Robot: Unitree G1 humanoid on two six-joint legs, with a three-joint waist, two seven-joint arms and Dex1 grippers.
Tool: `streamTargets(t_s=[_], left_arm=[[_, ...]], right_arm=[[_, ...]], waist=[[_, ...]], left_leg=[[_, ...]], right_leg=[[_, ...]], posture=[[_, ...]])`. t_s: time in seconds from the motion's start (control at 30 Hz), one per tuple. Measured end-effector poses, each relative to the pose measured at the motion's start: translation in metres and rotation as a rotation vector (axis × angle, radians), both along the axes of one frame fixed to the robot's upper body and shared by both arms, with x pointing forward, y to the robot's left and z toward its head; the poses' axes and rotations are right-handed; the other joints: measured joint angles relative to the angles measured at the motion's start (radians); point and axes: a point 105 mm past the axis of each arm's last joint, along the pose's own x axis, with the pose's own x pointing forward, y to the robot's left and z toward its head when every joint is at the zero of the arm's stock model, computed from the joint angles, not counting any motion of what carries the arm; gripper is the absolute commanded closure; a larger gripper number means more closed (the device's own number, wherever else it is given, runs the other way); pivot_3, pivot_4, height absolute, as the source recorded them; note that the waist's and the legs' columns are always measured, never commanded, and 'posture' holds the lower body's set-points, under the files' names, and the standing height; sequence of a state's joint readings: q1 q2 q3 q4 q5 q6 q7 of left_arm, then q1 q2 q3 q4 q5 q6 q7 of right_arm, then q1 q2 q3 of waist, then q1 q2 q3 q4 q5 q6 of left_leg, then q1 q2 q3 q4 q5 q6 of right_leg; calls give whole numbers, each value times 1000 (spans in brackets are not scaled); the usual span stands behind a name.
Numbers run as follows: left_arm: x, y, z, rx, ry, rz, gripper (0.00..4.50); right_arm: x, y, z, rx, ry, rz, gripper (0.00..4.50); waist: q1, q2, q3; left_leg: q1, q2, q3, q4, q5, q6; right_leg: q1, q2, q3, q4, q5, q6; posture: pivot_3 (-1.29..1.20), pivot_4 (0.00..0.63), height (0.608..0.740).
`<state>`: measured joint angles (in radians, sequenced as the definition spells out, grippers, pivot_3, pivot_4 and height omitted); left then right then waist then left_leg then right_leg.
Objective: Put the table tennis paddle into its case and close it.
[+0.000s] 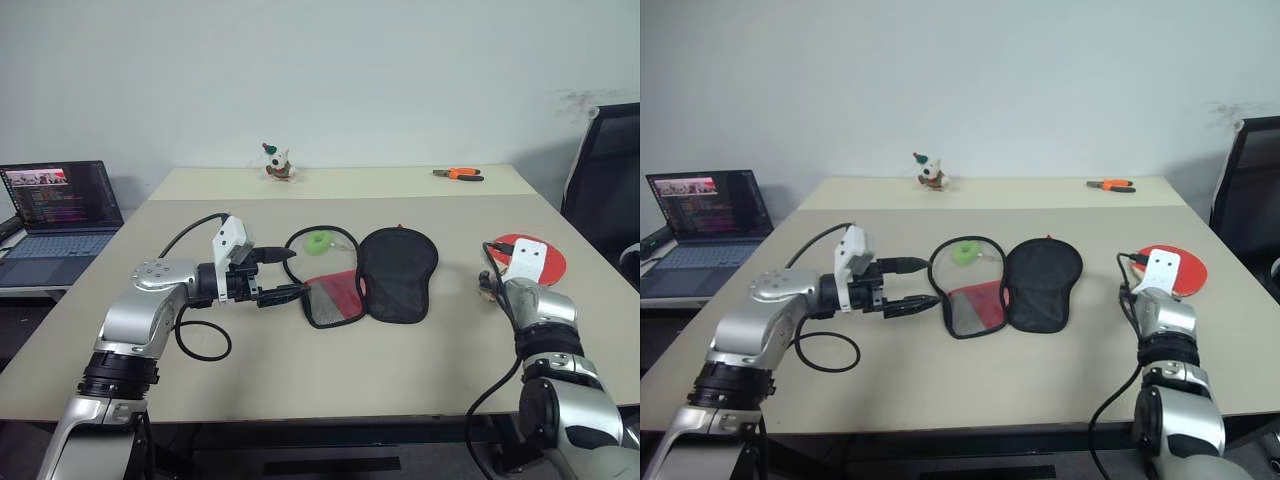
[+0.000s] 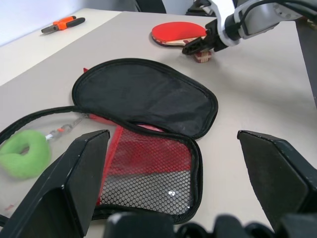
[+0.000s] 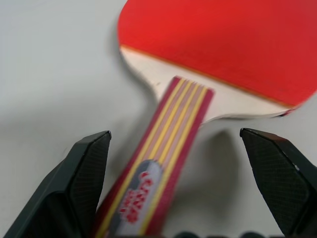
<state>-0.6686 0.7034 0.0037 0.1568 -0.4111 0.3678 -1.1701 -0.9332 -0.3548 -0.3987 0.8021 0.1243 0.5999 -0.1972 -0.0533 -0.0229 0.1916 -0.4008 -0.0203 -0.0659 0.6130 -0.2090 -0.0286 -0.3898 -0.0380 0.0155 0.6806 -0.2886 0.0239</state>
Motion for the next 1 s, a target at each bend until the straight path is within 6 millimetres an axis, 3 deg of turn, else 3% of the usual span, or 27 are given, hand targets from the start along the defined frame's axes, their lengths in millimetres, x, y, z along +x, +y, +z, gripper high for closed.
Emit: streamTargets(t_s=[0.17,0.53,0.8,1.0], left_arm=[[0,0,0,2,-3,2,0],[0,1,-2,1,3,7,0],[-1,0,-2,3,1,4,0],[-1,0,-4,2,8,1,0]], right_arm=[[6,8,0,-14,2,27,28],[14,16,2,-103,-3,194,3364],[-1,8,2,-136,35,335,3361],[-48,-4,-4,-175,111,394,3361]], waist=[[-4,0,0],[-4,0,0],[-6,0,0],[9,0,0]], left_leg=[[1,0,1,0,0,0],[1,0,2,0,0,0],[1,1,1,0,0,0],[-1,1,-4,0,0,0]], right_leg=[[0,0,0,1,0,0],[0,0,0,0,0,1],[0,1,0,0,0,0],[0,1,0,-1,0,1]], posture=[[0,150,740],[0,150,740],[0,150,740],[0,150,740]])
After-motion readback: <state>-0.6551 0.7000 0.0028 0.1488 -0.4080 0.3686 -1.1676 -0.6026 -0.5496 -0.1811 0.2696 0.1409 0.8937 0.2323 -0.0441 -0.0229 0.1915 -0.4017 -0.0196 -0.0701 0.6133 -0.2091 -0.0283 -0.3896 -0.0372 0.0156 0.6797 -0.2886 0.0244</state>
